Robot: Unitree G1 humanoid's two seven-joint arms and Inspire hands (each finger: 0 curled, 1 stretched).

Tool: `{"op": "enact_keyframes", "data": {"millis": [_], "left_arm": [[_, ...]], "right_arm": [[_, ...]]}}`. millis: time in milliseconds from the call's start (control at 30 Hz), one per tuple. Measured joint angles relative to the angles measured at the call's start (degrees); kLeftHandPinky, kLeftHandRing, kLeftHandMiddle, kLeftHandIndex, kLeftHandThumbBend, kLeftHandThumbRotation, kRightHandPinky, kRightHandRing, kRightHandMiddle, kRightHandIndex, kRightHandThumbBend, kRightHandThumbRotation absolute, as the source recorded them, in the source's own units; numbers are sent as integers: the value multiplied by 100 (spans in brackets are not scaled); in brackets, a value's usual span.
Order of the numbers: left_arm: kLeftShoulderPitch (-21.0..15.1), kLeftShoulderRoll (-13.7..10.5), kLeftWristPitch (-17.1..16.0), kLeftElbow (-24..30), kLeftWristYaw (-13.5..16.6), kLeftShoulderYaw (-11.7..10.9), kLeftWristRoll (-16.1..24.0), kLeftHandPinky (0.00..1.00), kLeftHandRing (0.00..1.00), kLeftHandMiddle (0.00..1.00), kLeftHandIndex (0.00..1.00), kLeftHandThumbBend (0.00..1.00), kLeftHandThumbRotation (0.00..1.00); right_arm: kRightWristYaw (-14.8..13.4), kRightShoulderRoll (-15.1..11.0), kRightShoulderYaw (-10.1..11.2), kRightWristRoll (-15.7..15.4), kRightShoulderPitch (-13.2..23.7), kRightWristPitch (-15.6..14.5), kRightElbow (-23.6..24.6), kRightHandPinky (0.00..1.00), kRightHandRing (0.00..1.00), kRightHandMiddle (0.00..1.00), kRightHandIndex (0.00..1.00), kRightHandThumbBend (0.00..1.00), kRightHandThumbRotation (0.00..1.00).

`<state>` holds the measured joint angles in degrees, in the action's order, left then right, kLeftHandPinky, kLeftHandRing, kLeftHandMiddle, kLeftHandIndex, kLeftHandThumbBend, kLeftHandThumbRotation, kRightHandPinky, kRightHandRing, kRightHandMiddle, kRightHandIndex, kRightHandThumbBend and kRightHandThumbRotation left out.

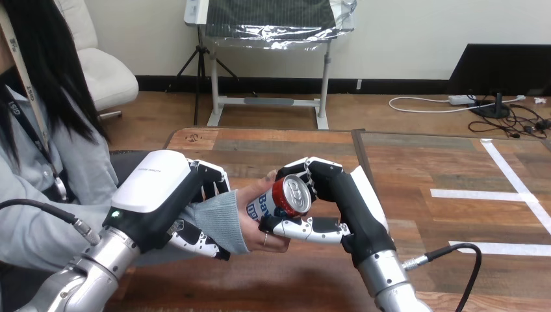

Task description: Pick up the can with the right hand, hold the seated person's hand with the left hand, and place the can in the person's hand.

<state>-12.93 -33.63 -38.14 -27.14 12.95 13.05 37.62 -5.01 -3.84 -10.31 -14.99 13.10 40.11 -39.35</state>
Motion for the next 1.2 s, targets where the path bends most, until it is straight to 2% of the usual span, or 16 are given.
{"op": "enact_keyframes", "data": {"millis": [300,333,500,567,600,633,900,933,1200], "left_arm": [[2,8,0,-1,61,-11,38,34,39,44,47,100,19],[2,10,0,-1,79,-12,42,36,41,46,50,100,21],[2,26,-5,-4,180,-11,77,41,47,51,55,100,24],[2,33,-13,-9,223,-12,88,45,51,55,59,100,26],[2,36,-14,-11,241,-11,95,45,51,55,59,100,26],[2,38,-16,-14,261,-11,103,48,54,59,63,100,28],[2,46,-57,-33,367,-11,123,60,66,71,75,100,33],[1,47,-64,-33,375,-11,124,65,70,74,78,100,34],[-1,69,-50,-32,472,-11,156,79,81,83,87,100,38]], "right_arm": [[102,-16,1,62,0,-145,128,42,51,63,71,77,0],[118,-16,1,71,0,-165,140,49,58,68,75,79,1],[191,-20,1,99,2,-233,170,63,71,77,81,83,4],[216,-27,0,98,2,-234,169,71,78,82,85,85,10],[218,-34,0,91,3,-233,169,71,78,82,85,85,10],[218,-44,-2,81,4,-234,169,76,82,85,88,87,15],[217,-93,-12,-77,37,-316,169,88,92,93,97,93,32],[218,-97,-14,-94,43,-332,169,91,94,94,98,95,36],[255,-124,-21,-170,58,-402,168,96,99,98,100,99,46]]}}
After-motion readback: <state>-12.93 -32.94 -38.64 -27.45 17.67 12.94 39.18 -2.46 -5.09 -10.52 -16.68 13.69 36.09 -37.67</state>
